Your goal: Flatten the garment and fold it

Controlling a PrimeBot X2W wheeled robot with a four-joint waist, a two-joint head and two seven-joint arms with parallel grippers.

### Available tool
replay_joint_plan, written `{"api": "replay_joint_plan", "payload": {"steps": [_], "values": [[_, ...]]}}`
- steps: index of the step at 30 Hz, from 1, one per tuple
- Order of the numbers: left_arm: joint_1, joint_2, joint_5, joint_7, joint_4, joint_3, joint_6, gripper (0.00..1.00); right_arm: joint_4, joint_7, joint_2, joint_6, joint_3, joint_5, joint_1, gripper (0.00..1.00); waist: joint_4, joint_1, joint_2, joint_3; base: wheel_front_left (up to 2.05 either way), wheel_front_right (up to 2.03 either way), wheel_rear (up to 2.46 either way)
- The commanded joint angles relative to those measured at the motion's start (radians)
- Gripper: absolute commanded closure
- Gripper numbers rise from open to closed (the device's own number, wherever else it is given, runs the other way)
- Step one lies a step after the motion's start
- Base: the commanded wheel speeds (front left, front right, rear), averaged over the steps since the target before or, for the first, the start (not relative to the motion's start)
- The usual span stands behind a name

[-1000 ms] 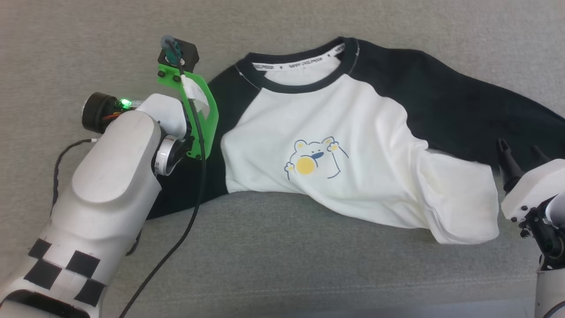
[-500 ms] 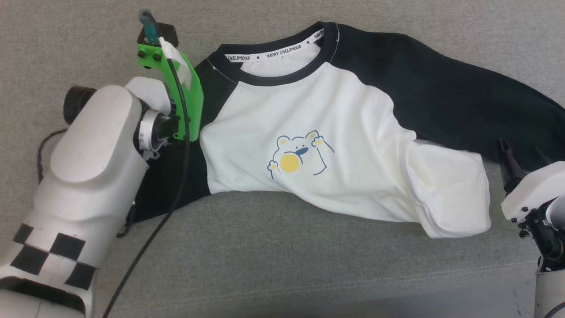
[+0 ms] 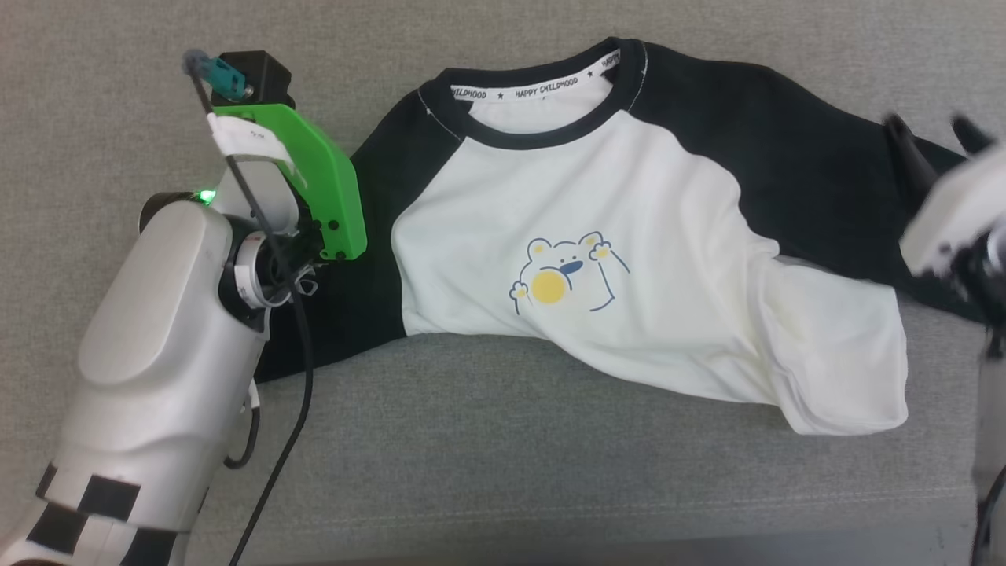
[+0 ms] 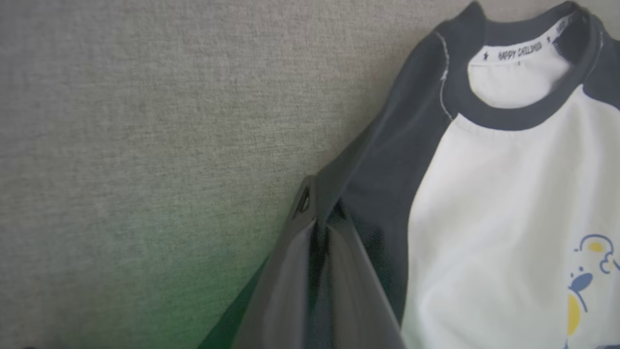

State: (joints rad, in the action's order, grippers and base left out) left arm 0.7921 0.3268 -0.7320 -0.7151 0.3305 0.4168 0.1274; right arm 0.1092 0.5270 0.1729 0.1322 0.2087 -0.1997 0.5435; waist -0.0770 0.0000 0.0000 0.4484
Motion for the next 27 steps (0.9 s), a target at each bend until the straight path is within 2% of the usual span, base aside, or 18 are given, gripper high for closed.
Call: {"api": "replay_joint_plan", "payload": {"steps": [1, 8, 14, 19, 25, 26, 27], "values": [[-0.026, 0.010, -0.004, 0.007, -0.031, -0.004, 0.009, 1.00, 0.018, 0.046, 0.027, -0.002, -0.034, 0.012, 0.053, 0.00, 0.008, 0.0000, 0.0000, 0.013, 0.00, 0.00, 0.00], [-0.081, 0.025, 0.005, 0.021, -0.175, -0.003, 0.035, 1.00, 0.115, 0.262, 0.147, -0.002, -0.268, 0.061, 0.246, 0.00, 0.054, 0.0000, 0.0000, 0.071, 0.00, 0.00, 0.00], [-0.092, 0.028, 0.020, 0.023, -0.247, 0.008, 0.050, 1.00, 0.188, 0.353, 0.227, -0.002, -0.399, 0.094, 0.318, 0.00, 0.093, 0.0000, 0.0000, 0.116, 0.00, 0.00, 0.00], [-0.100, 0.028, 0.024, 0.025, -0.279, 0.015, 0.056, 1.00, 0.241, 0.396, 0.254, -0.002, -0.476, 0.090, 0.318, 0.00, 0.108, 0.0000, 0.0000, 0.139, 0.00, 0.00, 0.00], [-0.111, 0.031, 0.021, 0.030, -0.293, 0.013, 0.061, 1.00, 0.273, 0.476, 0.276, -0.002, -0.565, -0.007, 0.295, 0.00, 0.110, 0.0000, 0.0000, 0.148, 0.00, 0.00, 0.00], [-0.113, 0.032, 0.020, 0.031, -0.293, 0.013, 0.061, 1.00, 0.271, 0.490, 0.279, -0.002, -0.570, -0.028, 0.293, 0.75, 0.108, 0.0000, 0.0000, 0.147, 0.00, 0.00, 0.00], [-0.114, 0.032, 0.019, 0.033, -0.292, 0.012, 0.061, 1.00, 0.266, 0.493, 0.279, -0.002, -0.570, -0.046, 0.294, 0.94, 0.106, 0.0000, 0.0000, 0.146, 0.00, 0.00, 0.00]]}}
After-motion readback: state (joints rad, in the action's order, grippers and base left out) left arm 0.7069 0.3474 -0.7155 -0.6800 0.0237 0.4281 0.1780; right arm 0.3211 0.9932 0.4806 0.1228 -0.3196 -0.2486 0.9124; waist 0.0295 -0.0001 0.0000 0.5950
